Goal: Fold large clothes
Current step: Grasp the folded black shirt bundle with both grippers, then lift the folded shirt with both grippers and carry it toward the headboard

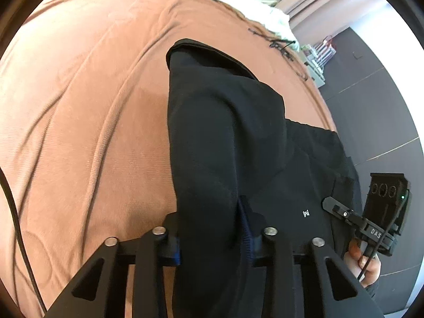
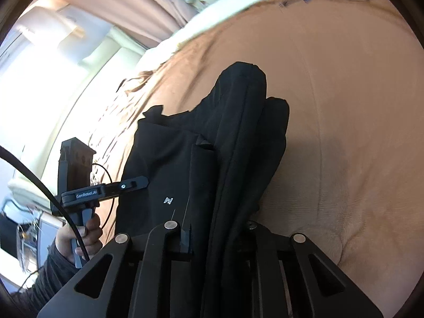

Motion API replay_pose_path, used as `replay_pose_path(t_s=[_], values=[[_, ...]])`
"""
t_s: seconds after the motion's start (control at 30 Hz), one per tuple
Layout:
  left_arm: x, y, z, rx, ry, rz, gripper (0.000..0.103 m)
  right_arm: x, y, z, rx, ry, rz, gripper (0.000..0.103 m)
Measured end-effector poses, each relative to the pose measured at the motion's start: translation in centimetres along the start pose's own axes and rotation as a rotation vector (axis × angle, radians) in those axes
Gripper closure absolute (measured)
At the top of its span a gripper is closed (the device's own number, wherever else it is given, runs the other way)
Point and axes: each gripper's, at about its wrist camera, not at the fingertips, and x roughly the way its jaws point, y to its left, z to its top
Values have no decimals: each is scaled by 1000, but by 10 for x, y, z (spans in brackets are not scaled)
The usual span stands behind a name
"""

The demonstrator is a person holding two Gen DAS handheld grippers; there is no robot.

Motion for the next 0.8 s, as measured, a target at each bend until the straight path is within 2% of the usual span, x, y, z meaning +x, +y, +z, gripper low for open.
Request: replay_pose_path(t_s=[0.2, 0.43, 0.8], values=[[-52, -14, -5, 14, -84, -41, 73, -46, 51, -6, -74, -59, 9, 91], [-137, -26, -14, 44, -198, -87, 74, -93, 126, -18, -159, -122, 27, 91], [-268, 7, -44, 37, -365, -98, 74, -127, 243, -50, -310, -154, 61, 91]])
